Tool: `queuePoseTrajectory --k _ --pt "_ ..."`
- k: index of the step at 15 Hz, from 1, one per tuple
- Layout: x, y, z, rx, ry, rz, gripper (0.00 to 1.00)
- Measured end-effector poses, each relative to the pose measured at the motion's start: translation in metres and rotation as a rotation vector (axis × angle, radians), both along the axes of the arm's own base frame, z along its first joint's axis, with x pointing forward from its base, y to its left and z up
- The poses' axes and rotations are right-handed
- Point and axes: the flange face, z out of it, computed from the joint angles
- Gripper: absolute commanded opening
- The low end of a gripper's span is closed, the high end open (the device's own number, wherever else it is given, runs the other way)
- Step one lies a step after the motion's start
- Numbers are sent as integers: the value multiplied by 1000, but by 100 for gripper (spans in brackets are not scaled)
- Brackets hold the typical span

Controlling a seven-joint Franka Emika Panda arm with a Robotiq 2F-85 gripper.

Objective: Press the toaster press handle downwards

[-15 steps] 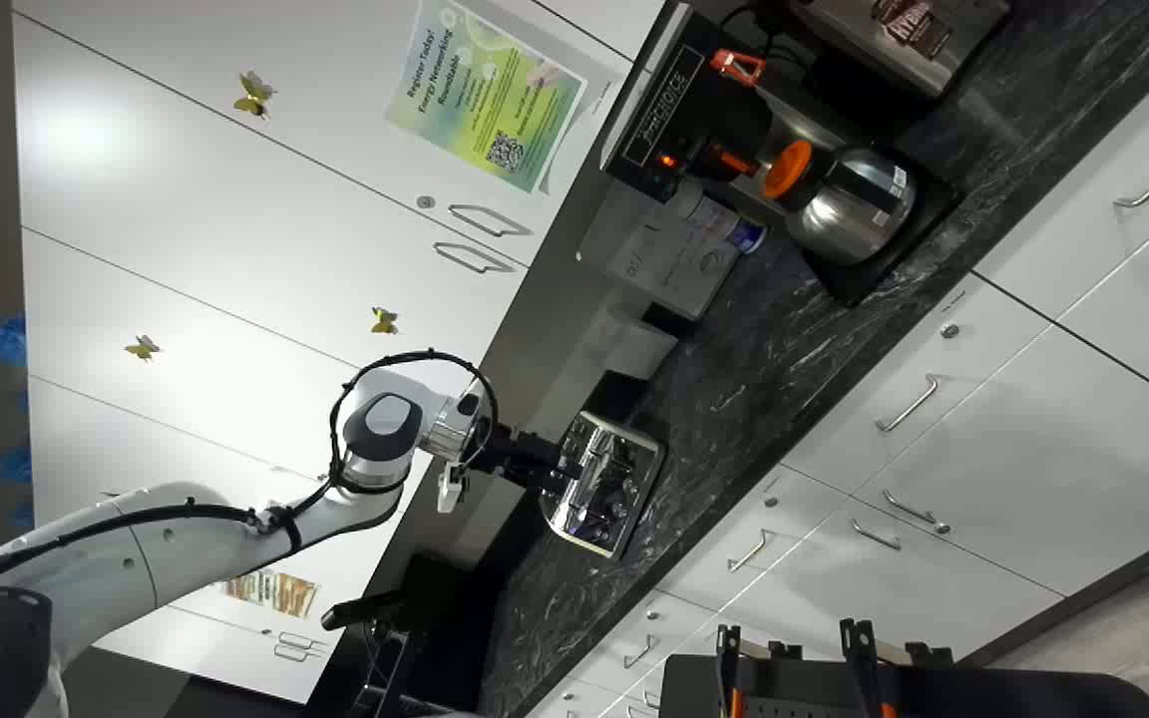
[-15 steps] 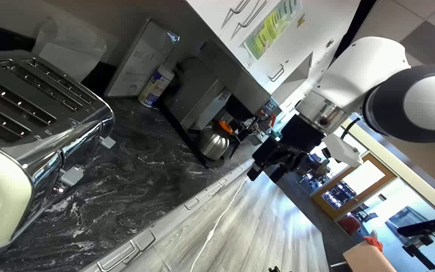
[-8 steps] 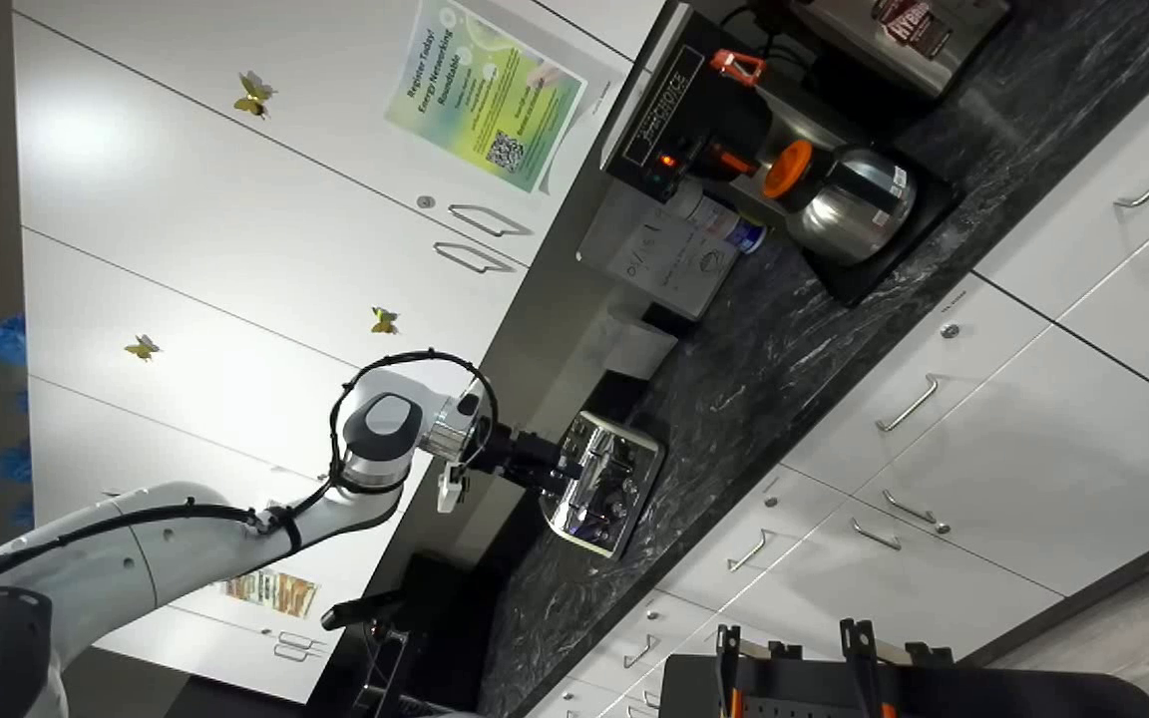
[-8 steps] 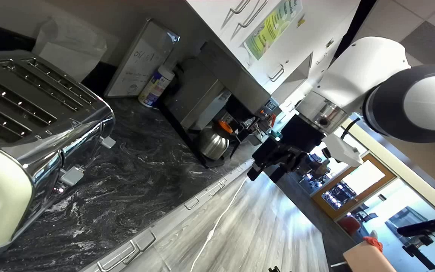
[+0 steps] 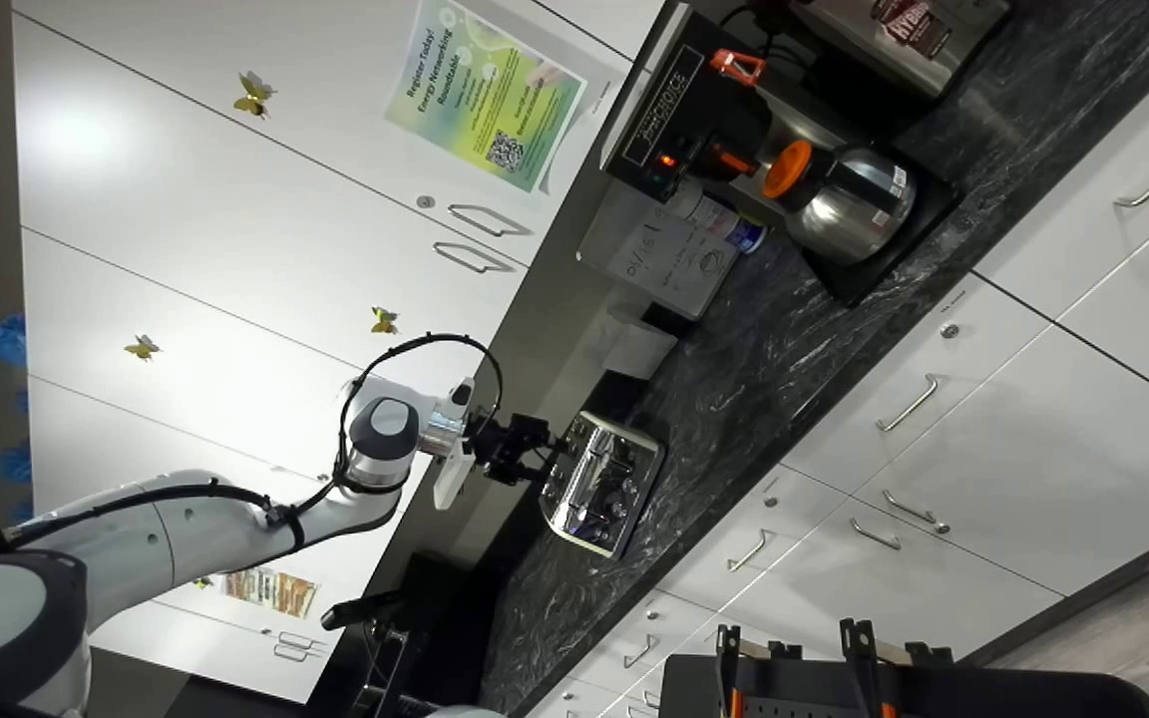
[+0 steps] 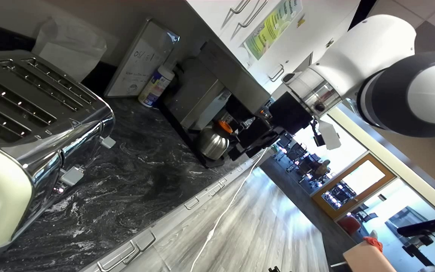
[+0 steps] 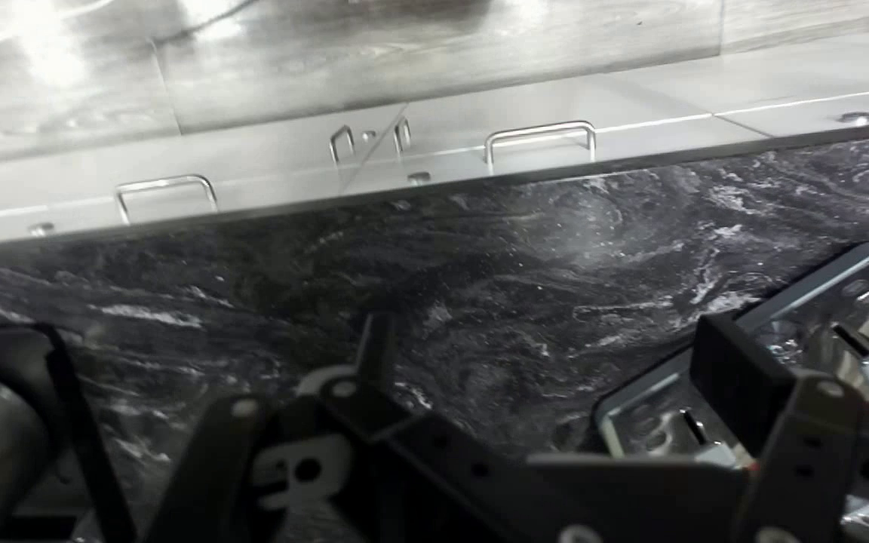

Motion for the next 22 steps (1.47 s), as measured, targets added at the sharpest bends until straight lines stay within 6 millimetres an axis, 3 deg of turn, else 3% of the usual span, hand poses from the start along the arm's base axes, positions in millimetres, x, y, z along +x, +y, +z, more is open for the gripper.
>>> queuePoseTrajectory --k 5,10,12,15,16,18,22 --pt "9 61 -2 44 2 277 100" --pt "11 123 -17 78 38 526 100" --pt "14 135 -26 68 54 550 100" --pt "18 137 -31 69 63 551 100" --pt "18 137 -31 69 63 551 75" --pt "20 139 -30 82 40 550 66" --pt "24 153 -22 139 -70 561 34"
